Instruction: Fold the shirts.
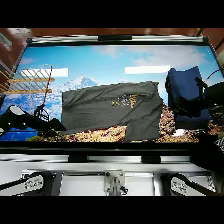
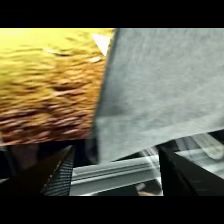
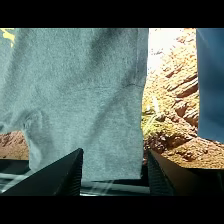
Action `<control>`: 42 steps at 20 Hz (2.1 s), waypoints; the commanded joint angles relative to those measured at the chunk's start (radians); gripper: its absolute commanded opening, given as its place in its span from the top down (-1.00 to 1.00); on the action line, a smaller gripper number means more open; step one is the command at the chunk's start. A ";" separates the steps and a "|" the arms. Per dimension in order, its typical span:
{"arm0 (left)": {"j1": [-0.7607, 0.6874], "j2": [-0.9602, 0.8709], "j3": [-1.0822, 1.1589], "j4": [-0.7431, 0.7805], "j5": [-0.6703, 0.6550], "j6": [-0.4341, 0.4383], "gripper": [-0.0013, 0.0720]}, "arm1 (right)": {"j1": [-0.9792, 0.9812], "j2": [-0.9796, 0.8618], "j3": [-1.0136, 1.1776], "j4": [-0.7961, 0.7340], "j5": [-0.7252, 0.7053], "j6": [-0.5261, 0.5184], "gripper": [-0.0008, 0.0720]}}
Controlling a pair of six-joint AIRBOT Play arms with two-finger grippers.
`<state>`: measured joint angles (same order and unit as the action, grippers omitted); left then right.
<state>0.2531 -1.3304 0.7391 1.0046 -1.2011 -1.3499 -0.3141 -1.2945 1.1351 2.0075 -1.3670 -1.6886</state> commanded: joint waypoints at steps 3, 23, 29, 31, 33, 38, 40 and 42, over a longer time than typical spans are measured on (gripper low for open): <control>-0.036 -0.051 -0.012 -0.114 0.109 0.003 -0.05 | 0.000 0.001 -0.029 0.008 0.023 0.001 -0.64; -0.046 0.010 0.034 -0.134 0.057 0.135 0.87 | 0.093 -0.181 -0.169 0.011 0.324 0.039 -0.39; -0.046 0.010 0.037 -0.134 0.064 0.146 0.87 | 0.187 -0.243 -0.168 0.053 0.355 0.036 0.43; -0.046 0.014 0.071 -0.134 0.060 0.165 0.87 | 0.200 -0.209 -0.145 0.053 0.344 0.011 0.79; -0.046 0.037 0.167 -0.134 0.043 0.169 0.88 | 0.200 -0.123 -0.082 0.053 0.324 -0.032 0.79; -0.046 0.227 0.678 -0.134 0.032 0.190 0.87 | 0.199 0.216 0.263 0.045 0.368 -0.154 0.79; -0.046 0.306 0.939 -0.134 0.048 0.190 0.87 | 0.199 0.345 0.419 0.020 0.460 -0.154 0.79; -0.046 0.364 1.164 -0.134 0.051 0.177 0.87 | 0.199 0.449 0.541 -0.013 0.515 -0.148 0.79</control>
<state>0.2066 -1.0538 1.6032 0.8673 -1.1618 -1.1664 -0.1165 -1.0031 1.4940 2.0342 -0.9474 -1.8191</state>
